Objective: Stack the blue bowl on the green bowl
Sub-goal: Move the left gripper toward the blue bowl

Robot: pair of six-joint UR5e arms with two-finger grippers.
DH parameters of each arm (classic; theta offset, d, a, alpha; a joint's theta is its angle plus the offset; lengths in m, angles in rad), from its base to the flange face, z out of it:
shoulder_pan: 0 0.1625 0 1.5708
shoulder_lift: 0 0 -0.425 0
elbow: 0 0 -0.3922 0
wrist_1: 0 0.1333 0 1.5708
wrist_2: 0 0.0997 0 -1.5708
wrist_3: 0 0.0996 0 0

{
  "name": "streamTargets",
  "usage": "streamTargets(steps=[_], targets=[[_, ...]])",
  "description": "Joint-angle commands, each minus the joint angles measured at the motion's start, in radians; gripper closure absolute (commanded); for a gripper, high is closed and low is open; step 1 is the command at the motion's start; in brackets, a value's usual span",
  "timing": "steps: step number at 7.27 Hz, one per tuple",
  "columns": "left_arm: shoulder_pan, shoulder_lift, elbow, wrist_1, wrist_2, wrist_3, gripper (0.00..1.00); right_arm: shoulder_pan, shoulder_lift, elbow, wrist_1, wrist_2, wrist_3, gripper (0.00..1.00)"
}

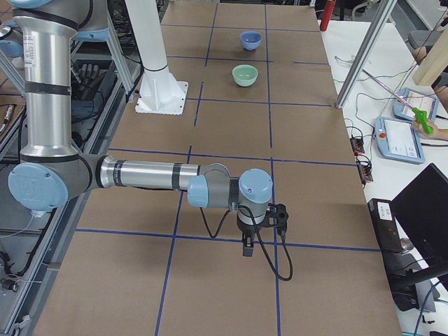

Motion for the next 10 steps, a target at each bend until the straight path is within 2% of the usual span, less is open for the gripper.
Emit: streamTargets(steps=[1,6,7,8,9,10], targets=[[0.002,-0.008,-0.001,-0.002,-0.001,-0.006,0.0,0.0,0.0,0.0,0.0,0.0,-0.001,0.0],[0.031,-0.051,-0.05,-0.054,-0.019,-0.015,0.0,0.0,0.0,0.0,0.0,0.0,-0.001,0.0],[0.079,-0.059,-0.079,-0.072,-0.015,-0.094,0.0,0.0,0.0,0.0,0.0,0.0,-0.001,0.0],[0.221,-0.059,-0.186,-0.077,0.022,-0.266,0.0,0.0,0.0,0.0,0.0,0.0,0.001,0.0],[0.317,-0.059,-0.235,-0.085,0.066,-0.457,0.0,0.0,0.0,0.0,0.0,0.0,-0.001,0.0],[0.407,-0.059,-0.239,-0.12,0.073,-0.604,0.0,0.0,0.0,0.0,0.0,0.0,-0.001,0.0]])
